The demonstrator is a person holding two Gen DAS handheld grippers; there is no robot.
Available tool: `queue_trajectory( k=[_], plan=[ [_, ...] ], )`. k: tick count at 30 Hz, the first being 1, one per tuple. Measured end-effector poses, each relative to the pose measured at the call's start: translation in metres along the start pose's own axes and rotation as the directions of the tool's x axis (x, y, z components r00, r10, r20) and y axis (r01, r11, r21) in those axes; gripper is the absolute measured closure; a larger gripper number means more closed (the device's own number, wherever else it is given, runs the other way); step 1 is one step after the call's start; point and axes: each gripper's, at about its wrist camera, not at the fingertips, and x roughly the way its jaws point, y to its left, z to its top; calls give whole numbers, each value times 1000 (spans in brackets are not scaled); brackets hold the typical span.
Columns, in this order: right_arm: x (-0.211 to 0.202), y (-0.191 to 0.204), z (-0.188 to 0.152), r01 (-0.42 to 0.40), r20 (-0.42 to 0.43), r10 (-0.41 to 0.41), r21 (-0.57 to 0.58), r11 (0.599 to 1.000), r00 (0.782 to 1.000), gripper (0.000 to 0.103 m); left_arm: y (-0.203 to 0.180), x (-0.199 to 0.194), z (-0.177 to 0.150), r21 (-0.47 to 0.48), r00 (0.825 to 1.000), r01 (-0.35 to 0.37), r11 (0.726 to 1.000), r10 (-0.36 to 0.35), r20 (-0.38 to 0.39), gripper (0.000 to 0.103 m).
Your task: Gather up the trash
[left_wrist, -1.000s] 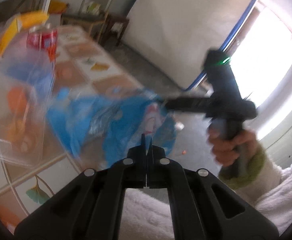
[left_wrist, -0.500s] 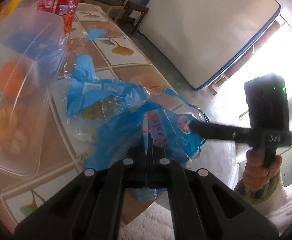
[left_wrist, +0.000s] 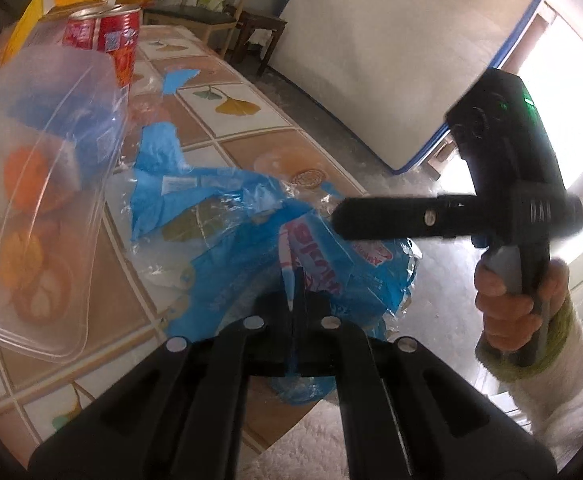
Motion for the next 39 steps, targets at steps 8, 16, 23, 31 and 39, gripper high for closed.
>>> queue_trajectory(
  k=[8, 16, 23, 31, 39],
  plan=[
    [4, -18, -3, -239, -19, 246, 183, 954, 969, 38, -16, -1, -1, 85, 1000, 28, 996, -28, 5, 52],
    [15, -15, -8, -368, -55, 394, 264, 892, 917, 38, -25, 3, -1, 128, 1000, -1, 992, 0, 7, 47],
    [20, -15, -7, -411, -88, 456, 305, 859, 886, 38, -41, 6, -5, 238, 998, -55, 970, 55, 6, 45],
    [20, -8, -4, -392, -152, 448, 295, 871, 881, 38, -61, 11, -12, 365, 991, -121, 923, 130, -2, 69],
    [-5, -1, -1, -360, -143, 407, 271, 893, 902, 38, -53, 6, -13, 302, 996, -80, 950, 91, -21, 101]
  ],
)
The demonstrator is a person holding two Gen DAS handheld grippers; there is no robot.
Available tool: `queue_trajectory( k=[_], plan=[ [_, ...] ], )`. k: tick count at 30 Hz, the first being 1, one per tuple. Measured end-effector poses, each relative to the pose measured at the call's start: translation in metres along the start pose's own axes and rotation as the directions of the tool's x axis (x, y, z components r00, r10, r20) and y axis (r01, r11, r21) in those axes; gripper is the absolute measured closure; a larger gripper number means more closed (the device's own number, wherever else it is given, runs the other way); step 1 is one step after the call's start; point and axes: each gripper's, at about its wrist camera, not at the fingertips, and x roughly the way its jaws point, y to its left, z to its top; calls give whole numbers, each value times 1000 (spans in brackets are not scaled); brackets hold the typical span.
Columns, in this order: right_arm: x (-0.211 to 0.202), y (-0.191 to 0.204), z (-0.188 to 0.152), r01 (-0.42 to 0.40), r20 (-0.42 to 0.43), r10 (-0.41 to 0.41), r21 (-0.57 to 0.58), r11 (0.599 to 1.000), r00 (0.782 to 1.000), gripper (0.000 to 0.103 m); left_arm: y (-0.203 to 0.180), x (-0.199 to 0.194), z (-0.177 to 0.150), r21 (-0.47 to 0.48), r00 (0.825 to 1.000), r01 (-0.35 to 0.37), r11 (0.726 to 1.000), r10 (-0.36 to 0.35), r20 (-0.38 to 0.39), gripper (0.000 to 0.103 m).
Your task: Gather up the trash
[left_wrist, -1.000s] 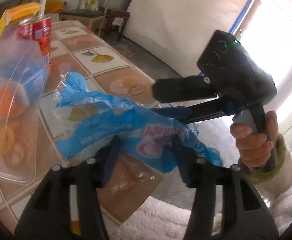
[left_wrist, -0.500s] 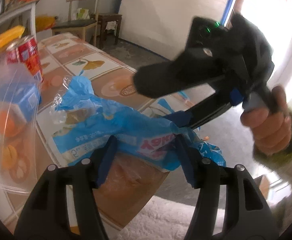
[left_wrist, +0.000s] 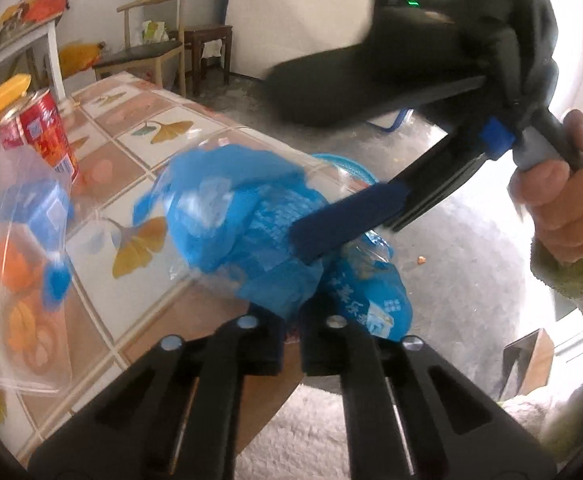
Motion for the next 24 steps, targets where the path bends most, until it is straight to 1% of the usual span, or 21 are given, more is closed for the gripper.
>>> queue_trajectory(
  k=[3, 6, 7, 9, 11, 12, 15, 16, 17, 18, 20, 21, 22, 24],
  plan=[
    [-32, 13, -4, 24, 88, -21, -39, 999, 996, 38, 4, -7, -3, -40, 1000, 22, 999, -22, 5, 103],
    [-59, 34, -6, 69, 171, -51, -100, 993, 984, 37, 6, -25, -1, -89, 996, 70, 994, -66, 54, 103],
    [-68, 45, -5, 88, 202, -61, -128, 988, 978, 37, 7, -36, 0, -107, 994, 86, 990, -78, 79, 103],
    [-79, 64, 0, 123, 246, -77, -177, 976, 966, 32, 11, -59, 0, -138, 986, 120, 983, -101, 136, 103],
    [-82, 87, 7, 173, 284, -101, -239, 956, 954, 31, 10, -78, 4, -160, 977, 135, 978, -105, 185, 103],
    [-79, 103, 12, 203, 296, -117, -278, 939, 948, 29, 13, -89, 4, -169, 972, 138, 976, -101, 212, 103],
    [-62, 132, 25, 272, 313, -163, -343, 899, 936, 26, 26, -129, 2, -205, 951, 131, 970, -64, 302, 103],
    [-49, 144, 35, 304, 312, -191, -369, 878, 931, 25, 33, -145, 0, -227, 941, 128, 965, -45, 336, 103],
    [-44, 150, 39, 321, 311, -208, -379, 868, 928, 24, 39, -157, -3, -243, 933, 122, 962, -27, 359, 103],
    [-29, 159, 49, 352, 305, -240, -393, 850, 922, 23, 47, -173, -6, -267, 921, 110, 958, 3, 389, 103],
    [-6, 174, 63, 396, 291, -291, -425, 814, 911, 23, 60, -192, -11, -297, 905, 76, 952, 60, 422, 103],
    [8, 185, 72, 428, 290, -325, -446, 786, 900, 21, 69, -206, -16, -322, 892, 50, 946, 103, 440, 103],
    [19, 192, 76, 453, 294, -351, -464, 761, 889, 20, 76, -215, -21, -340, 885, 39, 940, 125, 448, 103],
    [48, 211, 86, 520, 311, -417, -518, 679, 854, 15, 90, -230, -29, -381, 874, 18, 924, 170, 455, 103]
  ],
)
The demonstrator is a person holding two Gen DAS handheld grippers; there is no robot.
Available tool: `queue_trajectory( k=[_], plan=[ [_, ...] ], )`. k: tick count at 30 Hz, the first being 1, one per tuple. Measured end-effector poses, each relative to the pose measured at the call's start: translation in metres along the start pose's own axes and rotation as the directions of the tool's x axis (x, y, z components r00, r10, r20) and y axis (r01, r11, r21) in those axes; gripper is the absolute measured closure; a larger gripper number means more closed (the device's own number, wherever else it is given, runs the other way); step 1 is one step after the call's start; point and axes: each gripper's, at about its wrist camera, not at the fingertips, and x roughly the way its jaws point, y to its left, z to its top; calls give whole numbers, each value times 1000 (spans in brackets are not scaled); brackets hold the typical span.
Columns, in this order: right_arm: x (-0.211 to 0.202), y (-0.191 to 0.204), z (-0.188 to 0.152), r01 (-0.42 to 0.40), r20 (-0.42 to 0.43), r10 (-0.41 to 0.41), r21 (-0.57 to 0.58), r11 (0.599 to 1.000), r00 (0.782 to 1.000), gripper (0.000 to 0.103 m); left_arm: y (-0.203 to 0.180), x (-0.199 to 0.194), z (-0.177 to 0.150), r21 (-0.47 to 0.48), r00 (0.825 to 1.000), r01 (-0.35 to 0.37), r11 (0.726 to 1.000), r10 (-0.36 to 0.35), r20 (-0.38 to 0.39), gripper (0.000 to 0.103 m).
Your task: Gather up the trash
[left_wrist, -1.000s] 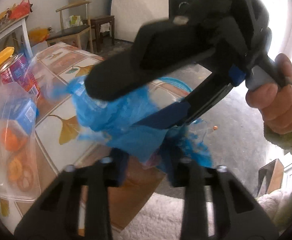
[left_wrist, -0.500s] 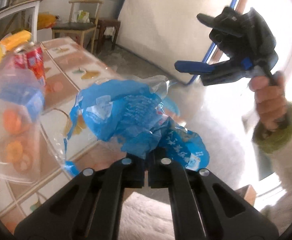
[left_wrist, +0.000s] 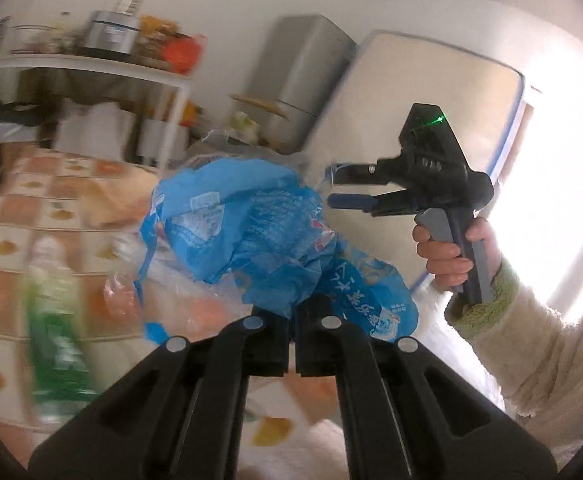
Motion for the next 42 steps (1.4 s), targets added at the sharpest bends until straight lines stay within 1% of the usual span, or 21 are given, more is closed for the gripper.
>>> queue_trajectory(
  k=[1, 3, 4, 6, 8, 9, 10, 12, 15, 18, 21, 23, 24, 25, 27, 29, 31, 33, 36, 40, 42],
  plan=[
    [11, 11, 11, 41, -11, -41, -56, 998, 999, 14, 11, -8, 1, -17, 999, -30, 999, 30, 10, 103],
    [42, 33, 38, 99, -55, -110, -170, 980, 992, 7, 30, -19, 2, -56, 995, -92, 994, 93, 18, 103],
    [56, 39, 47, 112, -79, -131, -207, 972, 988, 7, 37, -22, 2, -74, 994, -110, 991, 111, 14, 103],
    [89, 49, 67, 140, -150, -187, -281, 949, 971, 7, 52, -29, -2, -117, 991, -135, 984, 136, 2, 103],
    [127, 58, 84, 163, -251, -267, -370, 915, 931, 7, 65, -33, -4, -157, 991, -136, 978, 135, -17, 103],
    [148, 60, 92, 189, -287, -327, -419, 888, 901, 7, 69, -33, -6, -169, 991, -135, 976, 133, -23, 103],
    [163, 61, 98, 208, -314, -374, -453, 867, 873, 7, 72, -31, -8, -176, 991, -134, 975, 131, -30, 103],
    [184, 60, 106, 242, -344, -439, -486, 840, 830, 7, 77, -31, -12, -186, 992, -124, 975, 120, -35, 103],
    [202, 59, 115, 258, -355, -477, -515, 818, 804, 7, 85, -30, -13, -196, 994, -109, 975, 105, -32, 103],
    [218, 52, 121, 258, -392, -457, -464, 848, 799, 7, 89, -24, -13, -199, 996, -86, 976, 81, -36, 103],
    [229, 27, 132, 304, -417, -425, -327, 895, 803, 7, 89, -20, -13, -195, 998, -62, 979, 56, -36, 103],
    [225, -3, 142, 328, -439, -356, -140, 934, 825, 7, 89, -17, -13, -190, 998, -51, 981, 45, -35, 103],
    [221, -24, 146, 334, -455, -299, -3, 942, 839, 7, 91, -16, -12, -187, 999, -45, 981, 40, -34, 103],
    [219, -37, 146, 336, -463, -262, 83, 938, 847, 7, 89, -15, -12, -184, 999, -38, 982, 33, -33, 103],
    [213, -71, 142, 326, -475, -159, 292, 899, 866, 7, 90, -13, -12, -182, 999, -29, 983, 24, -32, 103],
    [211, -92, 135, 309, -478, -86, 410, 858, 874, 7, 92, -10, -12, -180, 999, -22, 983, 16, -35, 103],
    [213, -104, 126, 289, -480, -26, 483, 826, 877, 7, 92, -9, -13, -181, 999, -19, 983, 12, -40, 103],
    [218, -109, 118, 280, -487, 8, 516, 810, 874, 7, 94, -6, -12, -182, 999, -20, 983, 12, -44, 103],
    [226, -107, 113, 249, -483, 49, 533, 809, 874, 7, 93, -4, -11, -183, 999, -22, 983, 14, -46, 103],
    [233, -102, 113, 217, -474, 79, 536, 816, 877, 18, 93, -2, -10, -182, 998, -26, 983, 16, -54, 103],
    [234, -101, 113, 208, -473, 85, 534, 820, 877, 27, 92, -1, -10, -182, 998, -27, 983, 17, -57, 103]
  ],
)
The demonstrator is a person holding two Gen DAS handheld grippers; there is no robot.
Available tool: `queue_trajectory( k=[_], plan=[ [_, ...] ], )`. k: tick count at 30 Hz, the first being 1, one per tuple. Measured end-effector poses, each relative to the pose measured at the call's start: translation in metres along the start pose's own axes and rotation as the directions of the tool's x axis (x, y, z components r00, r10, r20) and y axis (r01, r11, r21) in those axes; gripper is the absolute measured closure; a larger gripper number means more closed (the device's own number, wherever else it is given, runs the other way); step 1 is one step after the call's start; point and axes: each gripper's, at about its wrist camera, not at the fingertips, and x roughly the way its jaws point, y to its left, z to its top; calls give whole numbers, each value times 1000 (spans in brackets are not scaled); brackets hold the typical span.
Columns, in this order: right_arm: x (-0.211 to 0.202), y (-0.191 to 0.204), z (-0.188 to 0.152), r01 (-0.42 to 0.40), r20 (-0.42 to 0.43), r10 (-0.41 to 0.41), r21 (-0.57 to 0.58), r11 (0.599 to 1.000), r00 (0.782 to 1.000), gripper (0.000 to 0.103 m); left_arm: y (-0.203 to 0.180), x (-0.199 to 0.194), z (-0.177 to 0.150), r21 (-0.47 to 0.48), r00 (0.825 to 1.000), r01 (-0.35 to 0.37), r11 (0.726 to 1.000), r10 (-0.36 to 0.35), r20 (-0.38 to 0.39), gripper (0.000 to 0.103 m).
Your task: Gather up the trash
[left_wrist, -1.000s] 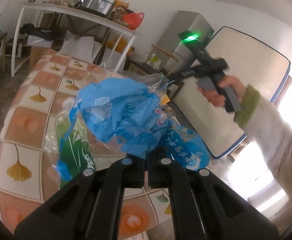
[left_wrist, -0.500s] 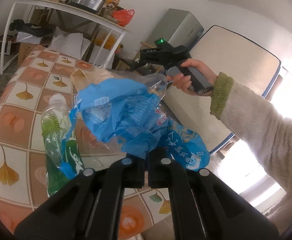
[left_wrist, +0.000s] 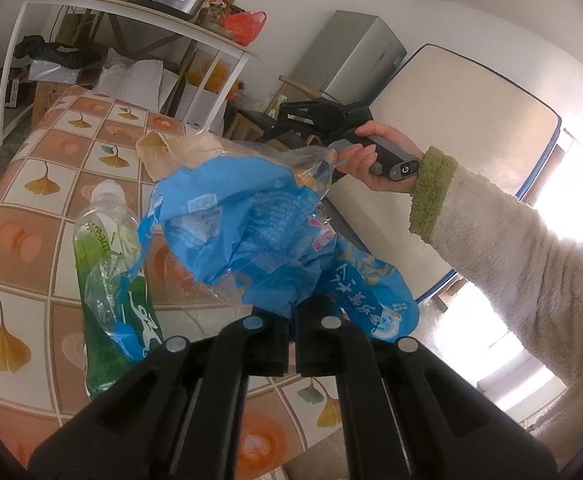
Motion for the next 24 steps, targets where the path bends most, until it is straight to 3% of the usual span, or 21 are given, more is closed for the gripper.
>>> queue_trajectory(
  k=[6, 12, 24],
  plan=[
    [3, -4, 1, 6, 3, -6, -4, 1000, 1000, 53, 0, 4, 0, 3, 1000, 1, 1000, -1, -7, 103],
    [-7, -4, -2, -23, 39, 24, -26, 999, 999, 70, -4, 5, 0, 5, 1000, -3, 1000, 3, -12, 103],
    [-31, -3, -2, -112, 129, 118, -52, 992, 985, 94, -5, 9, 3, 17, 1000, -7, 1000, 7, -19, 103]
  ],
)
